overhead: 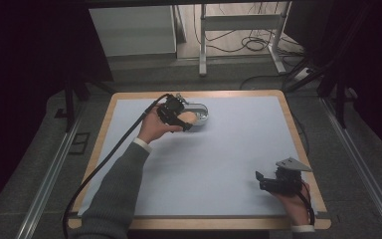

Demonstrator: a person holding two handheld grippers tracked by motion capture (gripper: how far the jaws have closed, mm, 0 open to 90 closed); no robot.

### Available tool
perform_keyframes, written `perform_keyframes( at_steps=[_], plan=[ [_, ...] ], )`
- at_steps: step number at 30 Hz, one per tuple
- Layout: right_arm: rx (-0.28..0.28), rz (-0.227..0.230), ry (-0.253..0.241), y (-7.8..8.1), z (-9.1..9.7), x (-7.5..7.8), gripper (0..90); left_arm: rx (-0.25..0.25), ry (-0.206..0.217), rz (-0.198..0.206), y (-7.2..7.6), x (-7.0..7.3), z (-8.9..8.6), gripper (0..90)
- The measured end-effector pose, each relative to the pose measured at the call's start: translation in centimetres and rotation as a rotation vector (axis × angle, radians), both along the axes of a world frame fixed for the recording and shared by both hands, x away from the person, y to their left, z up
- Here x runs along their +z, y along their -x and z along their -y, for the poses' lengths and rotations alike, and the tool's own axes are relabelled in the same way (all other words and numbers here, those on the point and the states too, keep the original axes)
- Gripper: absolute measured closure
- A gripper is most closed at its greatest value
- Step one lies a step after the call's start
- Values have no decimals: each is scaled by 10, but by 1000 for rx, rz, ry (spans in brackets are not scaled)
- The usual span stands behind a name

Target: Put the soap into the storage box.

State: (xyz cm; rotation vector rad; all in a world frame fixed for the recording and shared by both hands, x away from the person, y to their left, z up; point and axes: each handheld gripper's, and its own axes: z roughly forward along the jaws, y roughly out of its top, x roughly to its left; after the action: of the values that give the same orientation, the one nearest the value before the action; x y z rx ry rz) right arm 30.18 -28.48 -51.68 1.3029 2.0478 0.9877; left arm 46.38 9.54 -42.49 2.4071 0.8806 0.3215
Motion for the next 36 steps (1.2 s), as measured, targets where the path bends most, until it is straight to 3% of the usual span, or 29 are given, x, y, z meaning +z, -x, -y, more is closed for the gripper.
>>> perform_keyframes(
  at_steps=[7,12,19,22,28,36],
  plan=[
    [-3,-2,-2,0,1,0,75,1,-5,-9,-12,0,3,322],
    [-2,-4,-3,0,1,0,75,4,23,-18,-20,-3,4,322],
    [-5,-5,-5,0,2,0,75,13,1,-31,-33,-8,7,322],
    [-2,-5,-3,-1,1,0,75,23,24,-39,-37,-9,7,323],
    [0,-9,0,-1,1,-1,75,17,-9,-46,-50,-11,8,323],
    [-3,-6,-3,-1,1,-1,75,13,-11,-52,-61,-10,11,322]
  ],
)
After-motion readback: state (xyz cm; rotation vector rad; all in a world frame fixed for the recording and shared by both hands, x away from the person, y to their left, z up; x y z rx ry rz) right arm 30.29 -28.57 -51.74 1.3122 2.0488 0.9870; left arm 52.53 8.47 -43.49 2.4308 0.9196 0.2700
